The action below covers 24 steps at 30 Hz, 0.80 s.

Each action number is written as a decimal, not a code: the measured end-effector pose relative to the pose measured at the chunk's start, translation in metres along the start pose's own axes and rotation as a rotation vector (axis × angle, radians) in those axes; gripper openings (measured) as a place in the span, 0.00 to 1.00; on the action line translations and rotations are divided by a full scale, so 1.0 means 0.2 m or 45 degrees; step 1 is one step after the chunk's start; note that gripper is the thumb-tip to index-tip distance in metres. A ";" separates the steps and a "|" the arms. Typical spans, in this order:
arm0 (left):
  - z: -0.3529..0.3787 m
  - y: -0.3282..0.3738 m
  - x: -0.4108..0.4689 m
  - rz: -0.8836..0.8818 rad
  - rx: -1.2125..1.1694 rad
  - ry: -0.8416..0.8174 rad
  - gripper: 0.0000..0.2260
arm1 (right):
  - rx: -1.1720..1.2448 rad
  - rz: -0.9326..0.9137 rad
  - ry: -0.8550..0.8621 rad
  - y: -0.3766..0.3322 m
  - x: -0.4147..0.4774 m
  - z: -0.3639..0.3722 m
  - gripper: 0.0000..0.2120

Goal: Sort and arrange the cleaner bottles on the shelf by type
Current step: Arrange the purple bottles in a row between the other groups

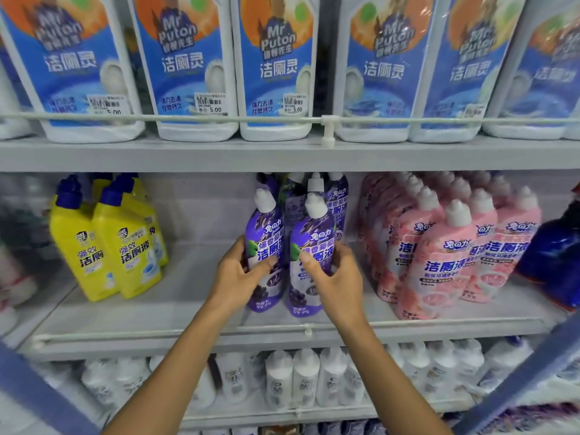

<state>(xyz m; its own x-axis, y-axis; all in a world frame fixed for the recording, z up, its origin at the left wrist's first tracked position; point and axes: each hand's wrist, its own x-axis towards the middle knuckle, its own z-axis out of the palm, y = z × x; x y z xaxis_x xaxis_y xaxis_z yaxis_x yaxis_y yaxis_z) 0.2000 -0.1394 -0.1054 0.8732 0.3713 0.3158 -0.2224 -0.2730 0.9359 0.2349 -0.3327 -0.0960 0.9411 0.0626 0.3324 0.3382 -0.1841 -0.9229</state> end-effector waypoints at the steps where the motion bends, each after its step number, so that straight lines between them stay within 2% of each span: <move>1: -0.03 -0.01 0.00 0.007 0.007 -0.008 0.18 | -0.029 0.003 0.017 0.00 -0.01 0.05 0.21; 4: -0.14 -0.05 0.03 0.009 0.023 0.009 0.19 | -0.089 0.012 0.080 0.01 -0.02 0.20 0.34; 8: -0.29 -0.09 0.08 -0.049 -0.009 0.059 0.21 | -0.088 0.033 0.130 -0.04 -0.01 0.37 0.41; 11: -0.41 -0.11 0.14 -0.085 -0.015 0.069 0.19 | -0.034 0.039 0.163 -0.05 0.03 0.48 0.39; 16: -0.58 -0.17 0.27 -0.090 0.073 0.097 0.19 | -0.035 0.085 0.140 -0.07 0.16 0.68 0.26; 19: -0.62 -0.20 0.34 -0.042 0.124 0.084 0.22 | -0.114 0.060 0.177 -0.03 0.24 0.81 0.32; 22: -0.63 -0.22 0.38 0.020 0.131 0.036 0.25 | -0.066 0.023 0.194 0.06 0.29 0.94 0.38; 24: -0.65 -0.22 0.41 0.035 0.129 0.015 0.26 | -0.019 0.018 0.198 0.20 0.34 1.01 0.37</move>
<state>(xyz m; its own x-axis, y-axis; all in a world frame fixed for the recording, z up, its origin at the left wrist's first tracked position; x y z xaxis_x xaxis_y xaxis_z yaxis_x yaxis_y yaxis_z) 0.2253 0.0182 -0.1006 0.8620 0.3725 0.3439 -0.2009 -0.3718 0.9063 0.3121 -0.1371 -0.1491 0.9336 -0.0923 0.3463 0.3235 -0.1986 -0.9251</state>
